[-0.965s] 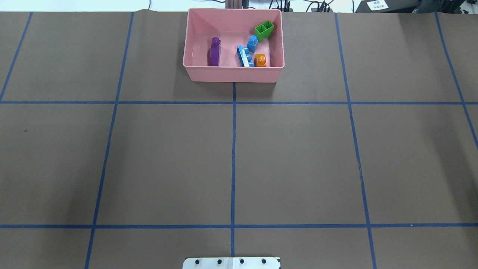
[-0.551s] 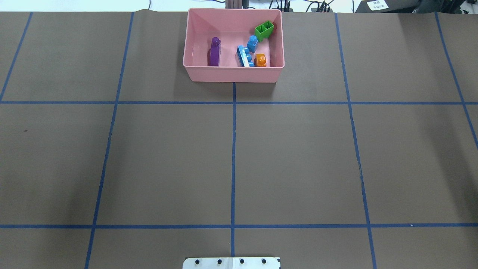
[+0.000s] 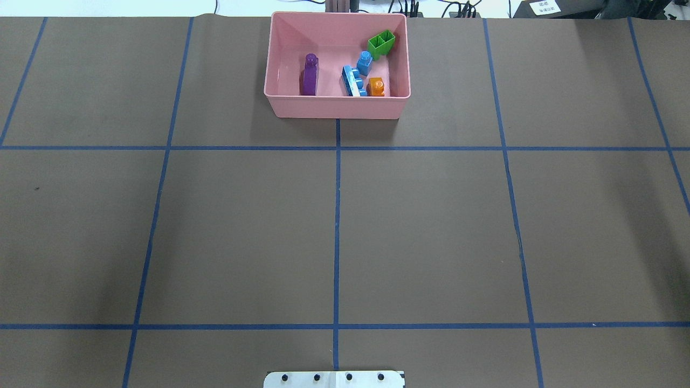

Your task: Put all blocks into box

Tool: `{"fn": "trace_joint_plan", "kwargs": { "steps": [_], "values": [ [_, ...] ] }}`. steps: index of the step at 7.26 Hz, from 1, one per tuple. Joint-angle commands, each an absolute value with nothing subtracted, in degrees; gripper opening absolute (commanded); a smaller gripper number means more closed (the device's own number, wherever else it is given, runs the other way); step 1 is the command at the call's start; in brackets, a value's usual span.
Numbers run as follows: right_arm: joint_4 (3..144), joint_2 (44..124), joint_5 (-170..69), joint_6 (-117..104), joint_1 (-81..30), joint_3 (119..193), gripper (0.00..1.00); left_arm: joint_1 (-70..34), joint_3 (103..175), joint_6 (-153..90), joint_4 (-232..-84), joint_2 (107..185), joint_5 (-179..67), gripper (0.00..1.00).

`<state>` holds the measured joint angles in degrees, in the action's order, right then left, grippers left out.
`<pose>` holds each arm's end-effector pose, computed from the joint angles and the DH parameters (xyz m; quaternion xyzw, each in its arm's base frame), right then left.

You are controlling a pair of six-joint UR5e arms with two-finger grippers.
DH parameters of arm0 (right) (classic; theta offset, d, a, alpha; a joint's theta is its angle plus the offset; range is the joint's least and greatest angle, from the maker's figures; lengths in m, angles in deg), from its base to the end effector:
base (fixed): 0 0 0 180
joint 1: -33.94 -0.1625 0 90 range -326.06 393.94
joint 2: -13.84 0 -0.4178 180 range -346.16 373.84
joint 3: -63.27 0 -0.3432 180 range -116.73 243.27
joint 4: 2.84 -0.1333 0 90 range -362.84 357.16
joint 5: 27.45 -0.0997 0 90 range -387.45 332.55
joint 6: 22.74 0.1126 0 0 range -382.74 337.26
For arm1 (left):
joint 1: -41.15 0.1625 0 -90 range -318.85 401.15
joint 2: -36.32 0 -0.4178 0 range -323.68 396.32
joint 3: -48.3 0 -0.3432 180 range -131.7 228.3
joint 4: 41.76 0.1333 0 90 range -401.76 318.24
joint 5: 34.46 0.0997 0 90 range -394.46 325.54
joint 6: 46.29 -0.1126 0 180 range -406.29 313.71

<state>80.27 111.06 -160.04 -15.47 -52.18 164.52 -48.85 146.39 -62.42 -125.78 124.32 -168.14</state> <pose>0.0297 -0.4064 0.6154 0.0531 -0.3684 -0.0071 0.9281 -0.0555 -0.4265 0.6249 0.0531 0.3682 0.1306 0.9190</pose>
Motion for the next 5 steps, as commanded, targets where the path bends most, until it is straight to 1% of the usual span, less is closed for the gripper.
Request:
{"fn": "trace_joint_plan", "kwargs": {
  "steps": [1,5],
  "values": [
    [80.13,111.05,-159.99,-15.27,-51.92,164.52,1.0,-48.85,146.82,-62.37,-125.78,124.39,-168.23,1.0],
    [80.13,111.05,-159.9,-11.93,-49.47,164.88,1.0,-48.76,146.91,-62.46,-125.87,124.74,-168.15,1.0]
  ]
}}
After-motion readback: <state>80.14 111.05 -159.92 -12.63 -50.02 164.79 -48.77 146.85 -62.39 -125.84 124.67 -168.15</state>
